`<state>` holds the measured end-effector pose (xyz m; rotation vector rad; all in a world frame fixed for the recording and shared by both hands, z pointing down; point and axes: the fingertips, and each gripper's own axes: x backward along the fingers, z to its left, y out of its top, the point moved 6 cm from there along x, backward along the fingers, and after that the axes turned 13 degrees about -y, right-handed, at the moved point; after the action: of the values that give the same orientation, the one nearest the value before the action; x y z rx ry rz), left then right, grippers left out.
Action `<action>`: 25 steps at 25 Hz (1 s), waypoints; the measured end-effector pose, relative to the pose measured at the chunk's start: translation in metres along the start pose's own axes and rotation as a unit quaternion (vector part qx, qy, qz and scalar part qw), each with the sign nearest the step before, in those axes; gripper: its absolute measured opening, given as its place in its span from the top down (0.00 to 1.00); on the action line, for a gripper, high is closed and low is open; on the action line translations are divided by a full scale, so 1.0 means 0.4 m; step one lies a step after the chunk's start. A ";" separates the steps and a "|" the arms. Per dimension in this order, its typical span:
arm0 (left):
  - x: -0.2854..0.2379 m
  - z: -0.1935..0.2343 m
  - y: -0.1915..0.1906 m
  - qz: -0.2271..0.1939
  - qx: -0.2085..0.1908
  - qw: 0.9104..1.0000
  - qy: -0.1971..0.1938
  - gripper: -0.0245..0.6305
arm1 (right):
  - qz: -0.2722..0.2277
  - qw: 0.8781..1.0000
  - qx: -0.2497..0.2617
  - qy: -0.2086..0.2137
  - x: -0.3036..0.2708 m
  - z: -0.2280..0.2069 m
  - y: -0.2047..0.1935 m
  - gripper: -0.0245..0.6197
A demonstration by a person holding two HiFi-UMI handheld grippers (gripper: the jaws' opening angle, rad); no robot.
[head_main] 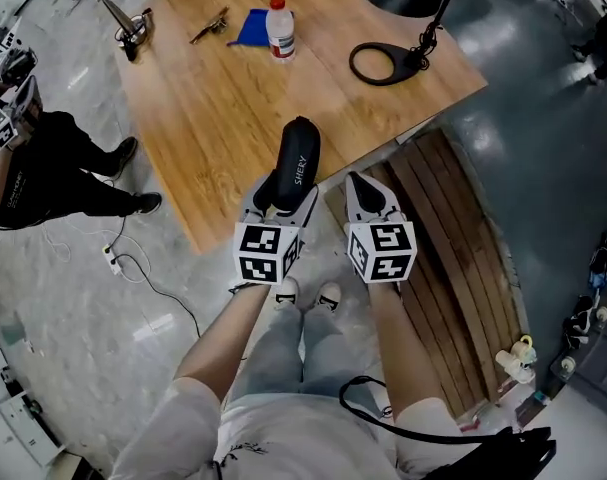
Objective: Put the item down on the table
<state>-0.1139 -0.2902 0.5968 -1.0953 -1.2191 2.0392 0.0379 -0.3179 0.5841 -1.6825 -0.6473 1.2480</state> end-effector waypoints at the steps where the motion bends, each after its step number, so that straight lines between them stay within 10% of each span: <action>1: -0.016 0.013 -0.011 0.003 -0.001 1.000 0.001 0.46 | 0.003 1.000 0.003 0.001 -0.021 0.000 -0.013 0.95; 25: -0.245 0.178 -0.139 0.094 0.010 0.995 0.011 0.46 | 0.013 0.999 0.036 0.031 -0.206 0.022 -0.106 0.95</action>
<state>-0.1196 -0.3721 0.7019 -1.2621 -1.1178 2.1671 0.0054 -0.3638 0.6583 -1.6678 -0.5395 1.2186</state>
